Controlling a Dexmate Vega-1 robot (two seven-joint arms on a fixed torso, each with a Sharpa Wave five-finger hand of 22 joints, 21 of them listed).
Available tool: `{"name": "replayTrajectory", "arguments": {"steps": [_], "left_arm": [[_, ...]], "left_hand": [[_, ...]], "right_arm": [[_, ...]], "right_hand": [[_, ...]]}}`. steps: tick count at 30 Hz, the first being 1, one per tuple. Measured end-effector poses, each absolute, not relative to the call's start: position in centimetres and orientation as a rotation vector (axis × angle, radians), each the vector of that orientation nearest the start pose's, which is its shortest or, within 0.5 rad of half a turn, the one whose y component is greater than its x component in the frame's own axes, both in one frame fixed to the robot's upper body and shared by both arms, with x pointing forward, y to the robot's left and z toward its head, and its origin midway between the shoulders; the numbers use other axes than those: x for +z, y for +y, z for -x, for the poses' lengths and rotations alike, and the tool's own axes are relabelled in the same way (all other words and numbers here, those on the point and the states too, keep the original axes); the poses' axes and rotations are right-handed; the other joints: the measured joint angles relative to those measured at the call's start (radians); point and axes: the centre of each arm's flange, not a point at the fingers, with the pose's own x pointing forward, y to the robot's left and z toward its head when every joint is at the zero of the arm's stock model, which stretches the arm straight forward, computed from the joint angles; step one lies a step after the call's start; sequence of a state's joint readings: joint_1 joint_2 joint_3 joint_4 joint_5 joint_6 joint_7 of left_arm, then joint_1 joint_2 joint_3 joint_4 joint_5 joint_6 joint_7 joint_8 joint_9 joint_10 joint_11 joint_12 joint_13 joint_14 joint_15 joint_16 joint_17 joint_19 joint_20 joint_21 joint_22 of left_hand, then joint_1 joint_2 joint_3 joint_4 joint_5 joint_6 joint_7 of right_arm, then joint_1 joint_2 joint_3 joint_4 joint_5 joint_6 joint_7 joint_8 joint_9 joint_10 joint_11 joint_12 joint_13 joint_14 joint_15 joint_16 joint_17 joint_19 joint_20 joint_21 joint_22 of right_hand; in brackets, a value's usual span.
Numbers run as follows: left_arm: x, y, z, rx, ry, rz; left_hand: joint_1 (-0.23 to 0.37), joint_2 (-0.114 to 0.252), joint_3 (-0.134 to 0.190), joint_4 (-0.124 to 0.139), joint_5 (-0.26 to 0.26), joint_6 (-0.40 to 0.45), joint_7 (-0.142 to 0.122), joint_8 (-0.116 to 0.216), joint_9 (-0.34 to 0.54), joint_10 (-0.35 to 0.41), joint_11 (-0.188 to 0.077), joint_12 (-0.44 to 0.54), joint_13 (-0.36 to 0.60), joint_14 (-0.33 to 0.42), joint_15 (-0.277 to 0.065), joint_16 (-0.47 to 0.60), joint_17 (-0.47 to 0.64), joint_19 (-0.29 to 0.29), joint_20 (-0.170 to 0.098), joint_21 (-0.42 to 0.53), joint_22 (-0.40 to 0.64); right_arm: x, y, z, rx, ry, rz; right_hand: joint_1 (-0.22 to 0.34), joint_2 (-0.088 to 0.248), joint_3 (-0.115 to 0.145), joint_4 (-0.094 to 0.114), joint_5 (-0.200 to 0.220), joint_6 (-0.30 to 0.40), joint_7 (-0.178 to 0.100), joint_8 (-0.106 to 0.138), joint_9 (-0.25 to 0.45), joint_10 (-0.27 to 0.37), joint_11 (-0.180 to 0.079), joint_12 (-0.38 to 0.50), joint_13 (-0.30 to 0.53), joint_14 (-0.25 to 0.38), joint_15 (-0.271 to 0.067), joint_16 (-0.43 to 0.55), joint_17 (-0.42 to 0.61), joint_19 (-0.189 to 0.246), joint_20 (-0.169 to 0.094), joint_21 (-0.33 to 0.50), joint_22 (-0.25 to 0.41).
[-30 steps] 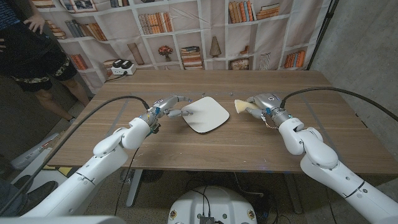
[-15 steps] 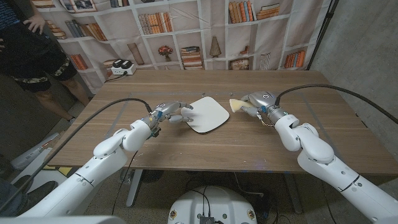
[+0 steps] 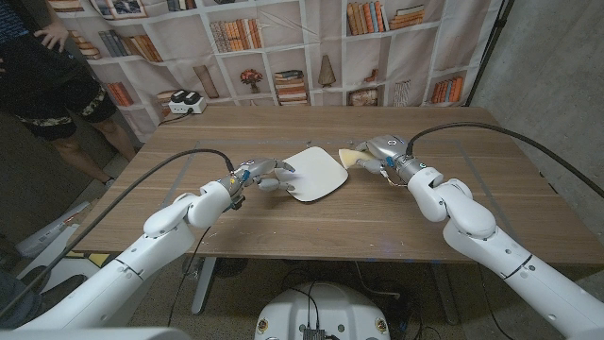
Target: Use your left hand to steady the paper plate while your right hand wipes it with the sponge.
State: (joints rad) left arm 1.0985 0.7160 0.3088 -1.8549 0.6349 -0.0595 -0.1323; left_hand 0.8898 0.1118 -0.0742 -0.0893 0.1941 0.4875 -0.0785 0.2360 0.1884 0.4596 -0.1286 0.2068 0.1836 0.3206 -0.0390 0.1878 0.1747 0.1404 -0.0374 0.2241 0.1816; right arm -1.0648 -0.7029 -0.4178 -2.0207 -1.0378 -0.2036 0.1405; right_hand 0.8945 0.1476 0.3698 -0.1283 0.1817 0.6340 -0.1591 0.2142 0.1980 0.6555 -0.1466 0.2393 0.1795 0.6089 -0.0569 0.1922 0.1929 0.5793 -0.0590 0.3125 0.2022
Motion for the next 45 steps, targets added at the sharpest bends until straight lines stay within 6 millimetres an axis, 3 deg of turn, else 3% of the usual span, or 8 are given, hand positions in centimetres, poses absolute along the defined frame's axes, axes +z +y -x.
{"name": "replayTrajectory", "arguments": {"steps": [12,26,45], "left_arm": [[-4.3,22.6,-56.3,-0.231,-0.614,-1.452],[-4.2,22.6,-56.6,-0.272,-0.584,-1.497],[-4.6,22.4,-56.7,-0.288,-0.564,-1.543]], "left_hand": [[-0.033,-0.034,-0.025,0.002,0.0,-0.045,-0.001,-0.03,-0.002,-0.043,0.003,-0.015,0.0,-0.048,-0.002,-0.007,0.0,-0.043,0.0,-0.017,0.0],[-0.03,-0.059,-0.036,0.005,0.0,-0.075,-0.004,-0.038,0.0,-0.074,0.005,-0.022,0.005,-0.076,-0.002,-0.015,0.0,-0.07,0.002,-0.028,0.0],[-0.031,-0.06,-0.046,0.007,0.007,-0.082,-0.003,-0.037,0.0,-0.08,0.008,-0.018,0.005,-0.087,-0.002,-0.01,0.0,-0.08,0.002,-0.028,0.0]], "right_arm": [[-0.8,-18.2,-54.0,-0.092,-0.681,1.707],[-0.8,-17.6,-54.2,-0.079,-0.68,1.713],[-0.8,-16.2,-54.9,-0.058,-0.691,1.728]], "right_hand": [[0.0,0.0,0.0,0.0,0.0,0.0,0.0,0.0,0.0,0.0,0.0,0.0,0.0,0.0,0.0,0.0,0.005,-0.005,0.005,-0.003,0.0],[0.0,0.0,0.0,0.0,0.0,0.0,0.0,0.0,0.0,0.0,0.0,-0.008,0.0,-0.003,0.003,0.0,0.002,-0.005,0.005,-0.003,0.0],[-0.006,-0.005,0.003,0.003,0.004,-0.006,-0.005,-0.005,0.0,-0.012,-0.012,-0.016,0.001,-0.022,0.0,0.0,0.005,-0.027,0.005,-0.009,0.0]]}}
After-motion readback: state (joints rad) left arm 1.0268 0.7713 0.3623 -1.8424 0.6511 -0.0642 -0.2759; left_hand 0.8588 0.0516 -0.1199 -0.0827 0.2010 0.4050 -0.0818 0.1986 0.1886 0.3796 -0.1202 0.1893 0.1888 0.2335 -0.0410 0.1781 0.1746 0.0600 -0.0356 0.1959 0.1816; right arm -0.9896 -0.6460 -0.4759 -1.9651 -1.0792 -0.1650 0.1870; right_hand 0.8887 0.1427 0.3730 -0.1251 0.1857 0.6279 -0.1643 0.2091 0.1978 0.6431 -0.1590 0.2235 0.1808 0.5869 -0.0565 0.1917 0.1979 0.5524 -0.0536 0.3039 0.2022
